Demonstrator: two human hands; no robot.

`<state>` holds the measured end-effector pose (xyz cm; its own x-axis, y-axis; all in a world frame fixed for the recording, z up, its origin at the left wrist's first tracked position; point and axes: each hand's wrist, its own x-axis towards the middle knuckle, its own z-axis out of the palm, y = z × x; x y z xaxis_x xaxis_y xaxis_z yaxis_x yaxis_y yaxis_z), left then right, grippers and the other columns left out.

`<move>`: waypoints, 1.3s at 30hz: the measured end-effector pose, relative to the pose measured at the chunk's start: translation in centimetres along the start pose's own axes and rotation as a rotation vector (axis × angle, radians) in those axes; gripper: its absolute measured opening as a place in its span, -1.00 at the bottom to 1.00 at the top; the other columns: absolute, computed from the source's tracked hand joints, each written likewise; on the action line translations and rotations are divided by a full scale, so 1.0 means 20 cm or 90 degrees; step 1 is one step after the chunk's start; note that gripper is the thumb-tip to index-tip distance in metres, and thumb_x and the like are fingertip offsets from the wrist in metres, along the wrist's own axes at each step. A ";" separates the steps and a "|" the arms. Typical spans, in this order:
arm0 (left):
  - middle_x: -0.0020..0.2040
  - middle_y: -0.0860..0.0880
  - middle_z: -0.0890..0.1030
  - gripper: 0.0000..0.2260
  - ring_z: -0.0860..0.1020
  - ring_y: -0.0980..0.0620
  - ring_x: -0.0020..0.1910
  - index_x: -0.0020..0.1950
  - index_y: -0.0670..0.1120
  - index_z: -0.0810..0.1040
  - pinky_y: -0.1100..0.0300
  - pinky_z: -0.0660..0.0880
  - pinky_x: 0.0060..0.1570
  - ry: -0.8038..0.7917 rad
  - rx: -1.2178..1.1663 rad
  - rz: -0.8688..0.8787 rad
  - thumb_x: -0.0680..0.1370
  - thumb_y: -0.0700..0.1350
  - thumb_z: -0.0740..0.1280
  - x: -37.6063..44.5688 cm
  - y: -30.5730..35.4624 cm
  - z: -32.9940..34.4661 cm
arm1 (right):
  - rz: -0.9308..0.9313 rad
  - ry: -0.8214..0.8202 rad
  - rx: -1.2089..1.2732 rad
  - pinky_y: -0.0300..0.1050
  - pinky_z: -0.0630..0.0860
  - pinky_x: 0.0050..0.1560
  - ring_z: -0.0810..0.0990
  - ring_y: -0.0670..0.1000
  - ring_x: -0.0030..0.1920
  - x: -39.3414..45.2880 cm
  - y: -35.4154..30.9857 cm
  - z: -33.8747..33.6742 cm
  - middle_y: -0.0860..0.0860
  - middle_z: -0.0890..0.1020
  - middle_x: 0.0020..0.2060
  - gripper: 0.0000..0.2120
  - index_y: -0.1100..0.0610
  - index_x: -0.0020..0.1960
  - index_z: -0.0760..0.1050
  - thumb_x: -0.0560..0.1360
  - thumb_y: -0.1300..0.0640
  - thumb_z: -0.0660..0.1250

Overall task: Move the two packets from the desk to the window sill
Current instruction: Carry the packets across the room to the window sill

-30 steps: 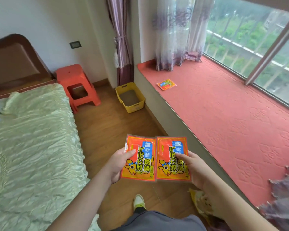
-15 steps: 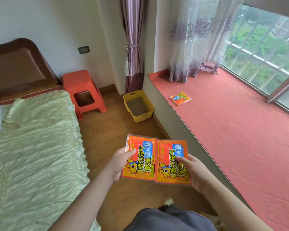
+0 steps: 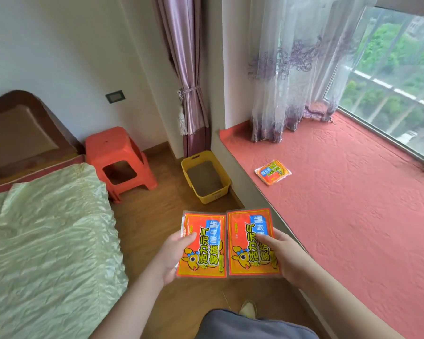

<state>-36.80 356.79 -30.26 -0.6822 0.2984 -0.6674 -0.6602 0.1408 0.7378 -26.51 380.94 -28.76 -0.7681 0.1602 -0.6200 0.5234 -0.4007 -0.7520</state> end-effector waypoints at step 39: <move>0.11 -0.26 0.69 -0.76 0.65 -0.30 0.10 0.23 -0.09 0.58 -0.35 0.48 0.20 -0.340 0.239 -0.096 0.59 -0.07 0.32 1.76 1.34 0.27 | -0.046 0.326 0.274 0.21 0.66 -0.03 0.72 0.27 -0.06 1.16 -0.81 0.07 0.26 0.73 -0.03 -0.81 0.18 0.17 0.53 0.57 0.23 0.29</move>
<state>-76.79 376.08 -33.43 -0.2784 0.6621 -0.6958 -0.5157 0.5081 0.6898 -53.26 389.86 -30.69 -0.4678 0.5656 -0.6792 0.2022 -0.6795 -0.7052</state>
